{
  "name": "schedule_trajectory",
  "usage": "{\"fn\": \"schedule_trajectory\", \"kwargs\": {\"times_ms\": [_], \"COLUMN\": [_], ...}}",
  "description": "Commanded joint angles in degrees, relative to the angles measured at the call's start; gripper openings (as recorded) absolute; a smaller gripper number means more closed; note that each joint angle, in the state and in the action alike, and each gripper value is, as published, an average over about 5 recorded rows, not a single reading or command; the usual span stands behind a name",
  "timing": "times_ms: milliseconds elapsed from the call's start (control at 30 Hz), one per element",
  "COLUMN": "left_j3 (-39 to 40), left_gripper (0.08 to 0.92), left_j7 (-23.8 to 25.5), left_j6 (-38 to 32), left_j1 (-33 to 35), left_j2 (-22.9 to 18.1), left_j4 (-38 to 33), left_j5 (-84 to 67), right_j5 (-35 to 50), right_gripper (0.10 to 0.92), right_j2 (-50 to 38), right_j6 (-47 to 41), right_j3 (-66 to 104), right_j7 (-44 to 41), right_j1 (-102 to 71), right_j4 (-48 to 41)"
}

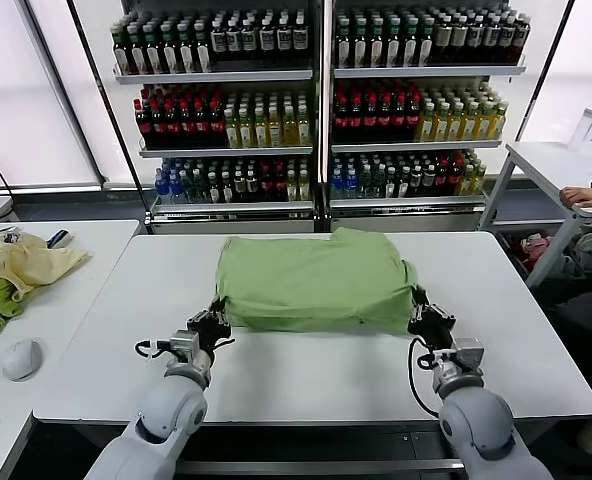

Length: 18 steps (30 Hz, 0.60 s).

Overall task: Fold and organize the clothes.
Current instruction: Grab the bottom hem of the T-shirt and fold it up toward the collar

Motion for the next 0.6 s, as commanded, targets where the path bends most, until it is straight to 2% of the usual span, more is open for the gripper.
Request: {"fn": "schedule_trajectory", "kwargs": {"times_ms": [33,267,400,600], "left_j3": [3.65,3.71,3.53,2.18], "left_gripper": [0.11,0.113,0.16,0.328], "left_j7": [-0.93,-1.54,-1.49,-1.83], "left_j6": [0.02,0.85,0.78,0.96], "left_j1": [-7.57,-7.82,-6.93,-3.91], "left_j2": [-1.79,-2.64,-2.81,-2.42], "left_j4": [10.94,12.47,11.24,7.88], "left_j5": [3.44,3.93,3.93,4.02], "right_j5": [-1.81,-2.86,-3.35,-3.35], "right_gripper": [0.119,0.141,0.238,0.411], "right_j2": [-0.13,1.16,1.5,1.45], "right_j6": [0.04,-1.52,-2.84,-2.59], "right_j3": [-2.53,-3.12,-3.44,-1.78], "right_j7": [-0.25,-0.5,-1.18,-1.82], "right_j1": [5.41,5.54,5.08,1.78], "right_j4": [-5.91,-7.87,-7.84,-5.05]}}
